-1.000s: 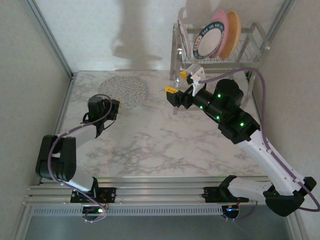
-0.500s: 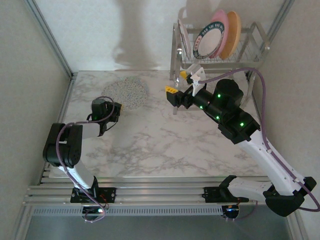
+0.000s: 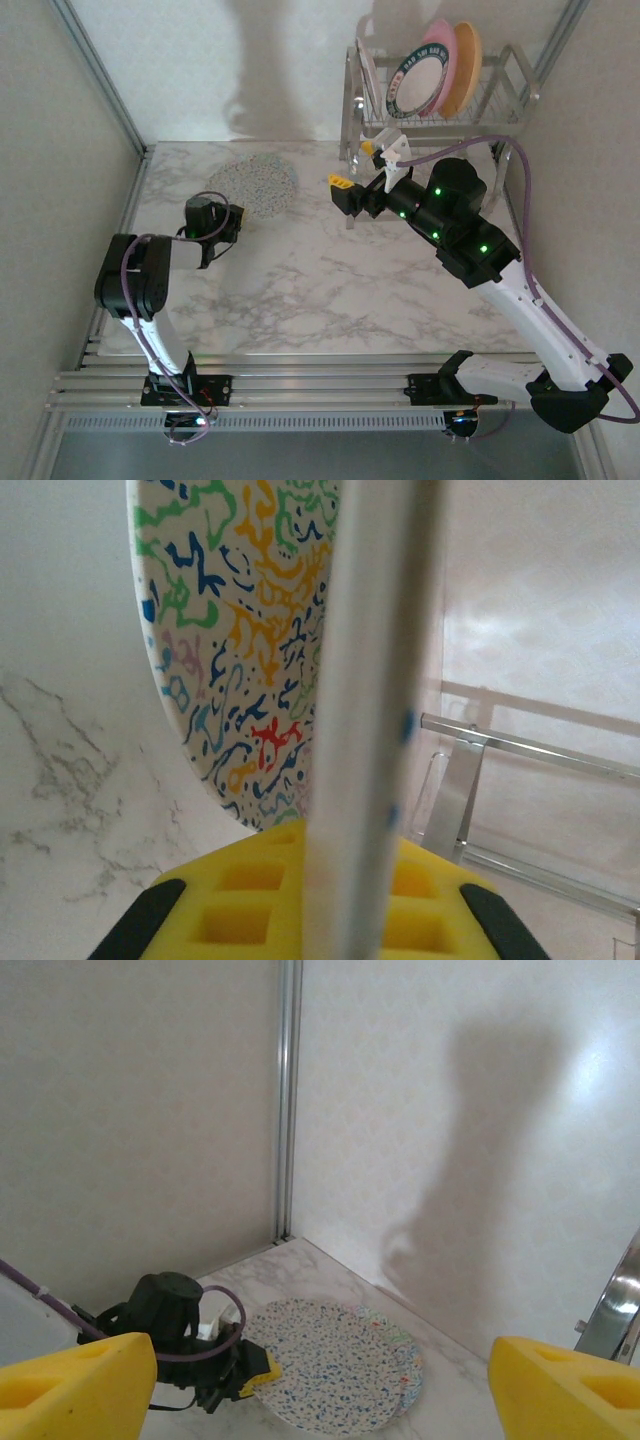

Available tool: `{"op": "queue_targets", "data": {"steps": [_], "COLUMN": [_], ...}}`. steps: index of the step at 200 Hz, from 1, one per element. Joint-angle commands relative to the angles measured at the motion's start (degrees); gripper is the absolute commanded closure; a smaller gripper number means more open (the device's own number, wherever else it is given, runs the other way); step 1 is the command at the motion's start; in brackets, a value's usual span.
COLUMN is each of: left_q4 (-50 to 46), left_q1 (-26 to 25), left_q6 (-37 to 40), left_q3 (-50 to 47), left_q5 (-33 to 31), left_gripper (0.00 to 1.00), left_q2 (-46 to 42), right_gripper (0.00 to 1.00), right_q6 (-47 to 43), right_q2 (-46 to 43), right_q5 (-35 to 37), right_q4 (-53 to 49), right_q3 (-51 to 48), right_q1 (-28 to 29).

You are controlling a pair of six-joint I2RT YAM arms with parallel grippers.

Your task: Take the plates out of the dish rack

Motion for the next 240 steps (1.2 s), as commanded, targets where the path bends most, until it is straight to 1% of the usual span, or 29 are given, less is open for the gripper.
{"op": "queue_targets", "data": {"steps": [1,41,135,171,197,206,230,240], "left_q4": [6.49,7.38,2.12,0.67,-1.66,-2.84,-6.46,-7.9], "left_q1": [0.57,0.79,1.14,1.22,1.23,1.23,1.25,1.25], "left_q6": [1.16,0.39,1.73,1.73,2.07,2.32,3.28,3.55], "left_q3": [2.31,3.63,8.46,9.28,10.24,10.67,11.62,12.04], "left_q5": [2.05,2.45,3.15,3.72,3.77,3.66,3.16,3.07], "left_gripper": [1.0,1.0,1.0,0.88,0.8,0.77,0.61,0.58], "left_q2": [1.21,3.46,7.24,7.77,7.51,7.27,6.56,6.45], "right_gripper": [0.11,0.1,0.09,0.09,0.09,0.08,0.09,0.08], "right_q6": [0.0,-0.18,0.11,0.44,0.44,0.44,0.53,0.61], "right_q2": [-0.11,0.28,0.37,0.59,0.73,0.72,0.8,0.88], "right_q5": [-0.48,-0.05,0.7,0.68,0.92,0.96,1.02,1.23], "right_q4": [1.91,1.55,1.25,1.16,1.01,1.03,0.9,0.91], "right_q3": [0.8,1.29,1.3,1.57,1.84,1.89,1.99,2.03], "right_q1": [0.31,0.35,0.31,0.36,0.33,0.28,0.36,0.3]}}
